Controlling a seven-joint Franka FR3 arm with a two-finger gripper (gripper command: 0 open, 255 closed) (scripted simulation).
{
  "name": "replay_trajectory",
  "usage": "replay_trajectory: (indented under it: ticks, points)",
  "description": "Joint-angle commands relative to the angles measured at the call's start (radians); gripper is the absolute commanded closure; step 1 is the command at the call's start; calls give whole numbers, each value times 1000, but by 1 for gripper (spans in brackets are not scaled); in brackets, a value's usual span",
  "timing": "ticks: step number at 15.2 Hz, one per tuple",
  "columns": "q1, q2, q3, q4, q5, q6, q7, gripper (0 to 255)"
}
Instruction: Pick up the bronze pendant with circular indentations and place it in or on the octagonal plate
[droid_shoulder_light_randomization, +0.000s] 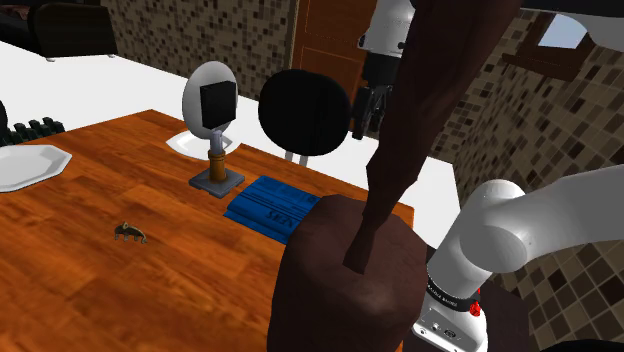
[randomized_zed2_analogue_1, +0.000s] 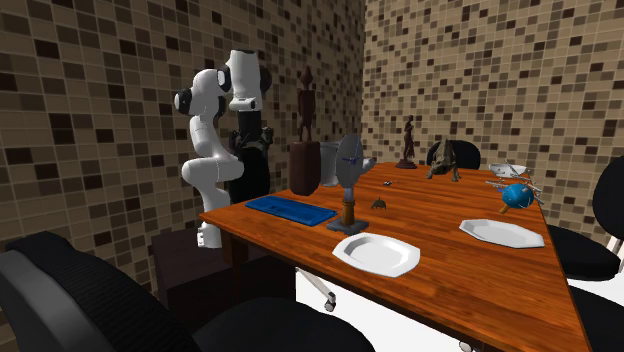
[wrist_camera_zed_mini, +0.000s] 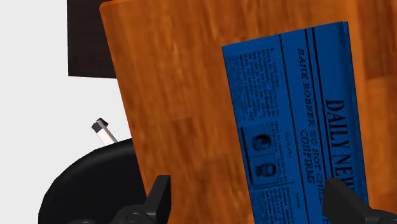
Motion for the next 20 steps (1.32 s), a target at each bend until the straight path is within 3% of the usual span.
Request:
replay_trajectory:
  ticks: [1, 11, 20]
  points:
    - [0, 0, 0, 0, 0, 0, 0, 0]
    - [82, 246, 130, 41, 74, 271, 18, 0]
    - [137, 511, 245, 168, 67, 469, 50, 0]
